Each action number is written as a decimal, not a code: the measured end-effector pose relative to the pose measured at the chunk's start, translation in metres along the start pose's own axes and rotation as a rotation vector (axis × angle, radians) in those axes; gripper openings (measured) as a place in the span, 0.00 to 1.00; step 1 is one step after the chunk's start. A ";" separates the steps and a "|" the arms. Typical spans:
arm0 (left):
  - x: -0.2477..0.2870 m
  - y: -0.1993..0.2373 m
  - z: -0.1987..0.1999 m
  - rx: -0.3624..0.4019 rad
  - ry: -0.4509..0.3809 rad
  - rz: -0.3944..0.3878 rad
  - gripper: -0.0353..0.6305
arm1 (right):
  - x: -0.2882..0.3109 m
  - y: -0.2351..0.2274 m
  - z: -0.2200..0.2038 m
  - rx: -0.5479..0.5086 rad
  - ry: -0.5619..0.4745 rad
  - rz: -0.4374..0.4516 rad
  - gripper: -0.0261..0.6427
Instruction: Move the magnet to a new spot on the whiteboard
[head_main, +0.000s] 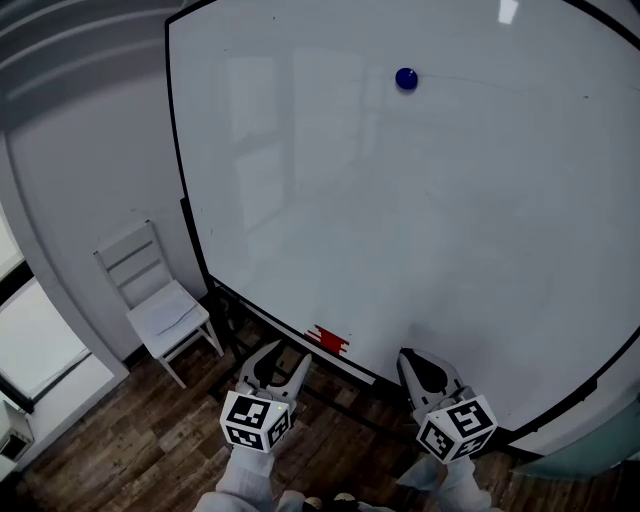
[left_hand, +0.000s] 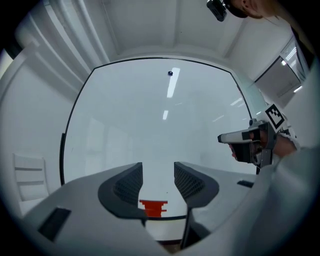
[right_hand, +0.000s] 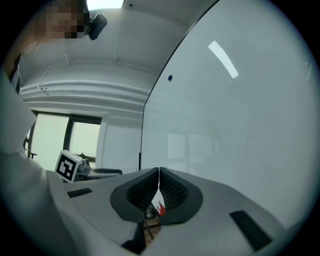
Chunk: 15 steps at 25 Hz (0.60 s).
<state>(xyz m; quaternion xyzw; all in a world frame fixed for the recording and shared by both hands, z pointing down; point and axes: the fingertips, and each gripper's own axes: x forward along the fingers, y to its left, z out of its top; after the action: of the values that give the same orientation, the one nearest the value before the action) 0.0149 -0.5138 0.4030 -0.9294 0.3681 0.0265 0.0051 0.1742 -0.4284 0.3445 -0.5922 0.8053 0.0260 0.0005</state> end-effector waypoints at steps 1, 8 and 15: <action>0.007 -0.001 0.011 0.012 -0.017 -0.008 0.34 | 0.001 -0.002 0.014 -0.006 -0.026 0.001 0.08; 0.051 -0.018 0.089 0.094 -0.126 -0.060 0.34 | 0.006 -0.003 0.108 -0.144 -0.150 0.022 0.08; 0.088 -0.036 0.172 0.184 -0.250 -0.102 0.34 | 0.000 -0.025 0.182 -0.257 -0.251 -0.048 0.08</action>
<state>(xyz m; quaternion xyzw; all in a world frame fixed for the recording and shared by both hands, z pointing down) 0.0963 -0.5427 0.2267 -0.9320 0.3178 0.1075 0.1373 0.1928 -0.4286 0.1618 -0.5985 0.7748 0.2022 0.0261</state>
